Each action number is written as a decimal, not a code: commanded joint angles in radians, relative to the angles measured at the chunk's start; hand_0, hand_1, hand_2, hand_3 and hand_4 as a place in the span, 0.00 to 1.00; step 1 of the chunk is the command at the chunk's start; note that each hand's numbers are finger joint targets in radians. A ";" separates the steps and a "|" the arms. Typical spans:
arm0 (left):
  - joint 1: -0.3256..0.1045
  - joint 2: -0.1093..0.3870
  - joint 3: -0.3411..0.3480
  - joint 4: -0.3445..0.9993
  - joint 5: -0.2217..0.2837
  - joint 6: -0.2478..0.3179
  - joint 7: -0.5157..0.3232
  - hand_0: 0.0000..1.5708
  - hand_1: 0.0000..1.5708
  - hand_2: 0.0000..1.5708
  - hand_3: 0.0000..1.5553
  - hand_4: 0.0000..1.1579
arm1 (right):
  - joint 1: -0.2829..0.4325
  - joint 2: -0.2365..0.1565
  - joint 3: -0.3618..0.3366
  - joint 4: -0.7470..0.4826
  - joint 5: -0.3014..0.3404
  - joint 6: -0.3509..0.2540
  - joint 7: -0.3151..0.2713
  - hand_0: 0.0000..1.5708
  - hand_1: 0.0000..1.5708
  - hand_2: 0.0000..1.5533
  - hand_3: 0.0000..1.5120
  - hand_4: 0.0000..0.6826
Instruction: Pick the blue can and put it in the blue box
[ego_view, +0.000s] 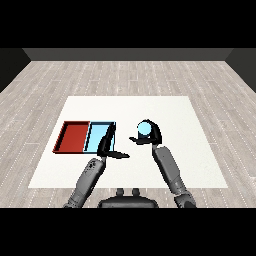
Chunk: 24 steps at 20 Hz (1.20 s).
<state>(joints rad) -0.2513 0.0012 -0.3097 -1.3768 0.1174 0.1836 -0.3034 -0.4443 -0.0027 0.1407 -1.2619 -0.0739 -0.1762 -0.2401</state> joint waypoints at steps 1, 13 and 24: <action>-0.055 -0.001 -0.093 0.104 0.058 0.079 -0.037 0.00 0.00 0.00 0.00 0.00 | 0.004 0.003 0.079 0.005 -0.039 -0.064 -0.033 0.93 0.93 0.94 0.91 0.81; -0.126 -0.001 -0.181 0.247 0.179 0.140 -0.105 0.00 0.00 0.00 0.00 0.00 | 0.025 0.003 0.190 -0.005 -0.111 -0.093 -0.058 0.92 0.92 0.95 0.91 0.82; -0.197 -0.001 -0.266 0.352 0.301 0.200 -0.178 0.00 0.00 0.00 0.00 0.00 | 0.001 0.002 0.207 0.042 -0.102 -0.073 -0.097 0.91 0.91 0.94 0.91 0.82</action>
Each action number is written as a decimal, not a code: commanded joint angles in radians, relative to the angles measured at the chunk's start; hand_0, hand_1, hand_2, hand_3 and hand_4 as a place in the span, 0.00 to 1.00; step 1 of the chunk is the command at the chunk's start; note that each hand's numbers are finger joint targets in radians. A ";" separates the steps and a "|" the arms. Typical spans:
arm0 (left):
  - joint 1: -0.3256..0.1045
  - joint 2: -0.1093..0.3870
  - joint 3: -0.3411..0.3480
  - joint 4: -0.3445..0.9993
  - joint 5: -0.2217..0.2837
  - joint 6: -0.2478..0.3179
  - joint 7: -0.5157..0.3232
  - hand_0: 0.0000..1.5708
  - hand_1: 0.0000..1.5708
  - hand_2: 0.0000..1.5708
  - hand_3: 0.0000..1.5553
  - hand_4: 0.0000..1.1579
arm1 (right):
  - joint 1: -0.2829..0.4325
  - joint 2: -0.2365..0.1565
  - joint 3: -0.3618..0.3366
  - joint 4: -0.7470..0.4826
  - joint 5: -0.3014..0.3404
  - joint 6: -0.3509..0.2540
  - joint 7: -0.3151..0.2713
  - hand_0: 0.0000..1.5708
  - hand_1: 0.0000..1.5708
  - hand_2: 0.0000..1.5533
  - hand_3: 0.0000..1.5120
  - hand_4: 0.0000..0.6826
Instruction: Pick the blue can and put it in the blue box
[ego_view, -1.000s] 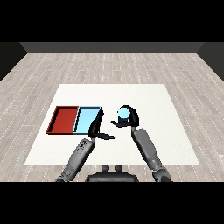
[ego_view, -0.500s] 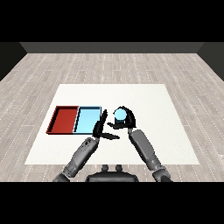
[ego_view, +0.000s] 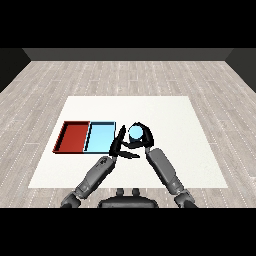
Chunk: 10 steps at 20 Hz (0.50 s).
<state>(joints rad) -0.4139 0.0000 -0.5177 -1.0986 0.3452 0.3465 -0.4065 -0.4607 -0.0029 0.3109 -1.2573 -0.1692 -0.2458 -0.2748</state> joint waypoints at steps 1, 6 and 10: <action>0.017 0.000 -0.034 -0.063 -0.006 0.044 0.058 0.00 0.00 0.00 0.00 0.00 | -0.015 0.003 0.022 -0.004 -0.014 -0.021 0.000 0.91 0.91 0.94 0.91 0.82; -0.018 0.000 -0.011 -0.014 0.003 0.032 0.052 0.00 0.00 0.00 0.00 0.00 | -0.056 0.003 -0.014 0.002 -0.021 0.004 0.018 0.91 0.91 0.94 0.91 0.82; 0.009 0.000 -0.033 -0.002 -0.021 0.042 0.023 0.00 0.00 0.00 0.00 0.00 | 0.014 0.003 0.041 -0.024 -0.023 -0.012 -0.015 0.91 0.91 0.94 0.91 0.81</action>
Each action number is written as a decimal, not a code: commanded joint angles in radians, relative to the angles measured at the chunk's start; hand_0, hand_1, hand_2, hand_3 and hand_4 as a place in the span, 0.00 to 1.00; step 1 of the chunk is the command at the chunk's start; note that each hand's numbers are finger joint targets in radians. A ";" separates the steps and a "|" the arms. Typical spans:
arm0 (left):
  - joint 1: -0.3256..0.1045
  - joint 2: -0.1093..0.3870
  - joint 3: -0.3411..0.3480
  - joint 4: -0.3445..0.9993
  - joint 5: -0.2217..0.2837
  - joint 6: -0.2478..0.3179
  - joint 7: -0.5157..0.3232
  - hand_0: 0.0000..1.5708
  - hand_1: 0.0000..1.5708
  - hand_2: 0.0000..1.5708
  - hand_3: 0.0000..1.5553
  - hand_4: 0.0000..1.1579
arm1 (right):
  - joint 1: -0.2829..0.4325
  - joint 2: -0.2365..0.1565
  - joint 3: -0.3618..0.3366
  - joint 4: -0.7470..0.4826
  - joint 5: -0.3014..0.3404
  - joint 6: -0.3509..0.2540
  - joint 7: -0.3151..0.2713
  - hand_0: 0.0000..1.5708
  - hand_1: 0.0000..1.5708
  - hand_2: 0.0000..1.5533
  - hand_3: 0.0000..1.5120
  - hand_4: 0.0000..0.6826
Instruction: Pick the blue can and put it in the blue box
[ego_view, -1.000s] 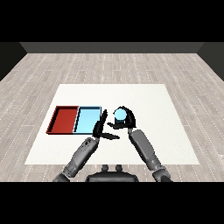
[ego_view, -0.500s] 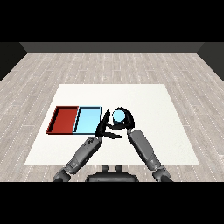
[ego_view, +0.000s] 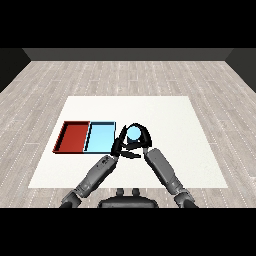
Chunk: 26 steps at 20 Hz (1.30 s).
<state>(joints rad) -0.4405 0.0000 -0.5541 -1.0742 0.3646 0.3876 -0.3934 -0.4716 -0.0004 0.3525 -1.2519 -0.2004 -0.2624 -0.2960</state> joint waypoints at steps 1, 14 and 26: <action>-0.082 0.000 -0.002 -0.017 0.012 0.037 0.084 0.00 0.00 0.00 0.00 0.00 | -0.033 0.000 0.029 -0.018 -0.025 -0.030 0.045 0.91 0.91 0.94 0.92 0.80; -0.116 0.000 0.017 0.092 0.068 -0.017 -0.011 0.00 0.00 0.00 0.00 0.00 | -0.050 0.000 0.092 0.022 -0.050 -0.085 0.001 0.93 0.93 0.94 0.91 0.78; -0.133 0.001 -0.103 0.110 0.171 0.218 -0.009 0.92 0.92 0.93 0.86 0.94 | -0.047 0.000 0.132 0.023 -0.075 -0.075 -0.024 0.92 0.92 0.94 0.91 0.75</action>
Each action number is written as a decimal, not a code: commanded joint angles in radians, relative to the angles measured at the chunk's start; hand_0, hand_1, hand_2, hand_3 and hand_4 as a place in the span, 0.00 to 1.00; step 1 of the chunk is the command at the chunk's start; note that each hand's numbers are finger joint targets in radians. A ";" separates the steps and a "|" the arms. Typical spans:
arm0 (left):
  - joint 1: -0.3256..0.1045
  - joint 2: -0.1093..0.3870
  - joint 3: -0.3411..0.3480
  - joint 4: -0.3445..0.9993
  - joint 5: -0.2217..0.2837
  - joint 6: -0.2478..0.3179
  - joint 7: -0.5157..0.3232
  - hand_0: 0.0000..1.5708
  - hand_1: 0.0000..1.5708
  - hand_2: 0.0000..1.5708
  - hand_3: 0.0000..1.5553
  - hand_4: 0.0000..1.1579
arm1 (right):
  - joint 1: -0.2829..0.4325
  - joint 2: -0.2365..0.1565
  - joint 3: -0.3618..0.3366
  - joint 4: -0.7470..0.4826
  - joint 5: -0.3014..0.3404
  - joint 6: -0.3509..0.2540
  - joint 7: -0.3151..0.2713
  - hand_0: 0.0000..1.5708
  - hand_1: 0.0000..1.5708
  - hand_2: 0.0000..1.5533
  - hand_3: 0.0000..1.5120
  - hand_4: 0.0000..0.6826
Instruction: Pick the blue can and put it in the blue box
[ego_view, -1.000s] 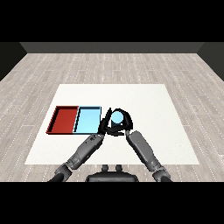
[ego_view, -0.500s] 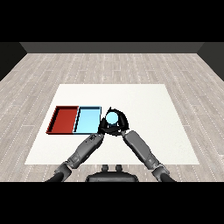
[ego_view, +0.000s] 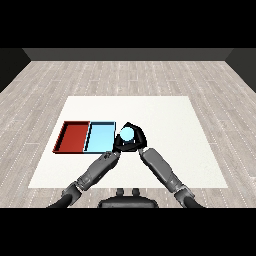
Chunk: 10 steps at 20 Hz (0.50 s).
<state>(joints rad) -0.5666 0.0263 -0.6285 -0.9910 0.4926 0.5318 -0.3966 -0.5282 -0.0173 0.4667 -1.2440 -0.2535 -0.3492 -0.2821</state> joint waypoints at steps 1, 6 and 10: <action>-0.038 -0.025 -0.007 -0.009 0.029 0.110 0.082 1.00 1.00 1.00 0.97 1.00 | 0.014 0.016 0.064 -0.026 -0.018 -0.032 -0.008 0.92 0.92 0.94 0.91 0.76; -0.039 -0.025 -0.031 0.011 -0.029 0.120 0.095 1.00 1.00 0.99 0.94 0.98 | 0.016 0.016 0.056 -0.021 -0.034 -0.039 0.006 0.90 0.90 0.94 0.91 0.77; -0.047 -0.025 -0.030 0.041 -0.002 0.117 0.065 1.00 1.00 0.99 0.94 0.98 | -0.006 0.016 -0.016 0.039 -0.013 0.035 -0.041 0.91 0.91 0.94 0.91 0.78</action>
<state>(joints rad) -0.5829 0.0307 -0.6684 -0.9840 0.4851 0.6511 -0.3458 -0.5129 -0.0198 0.4620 -1.2437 -0.2636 -0.3368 -0.2994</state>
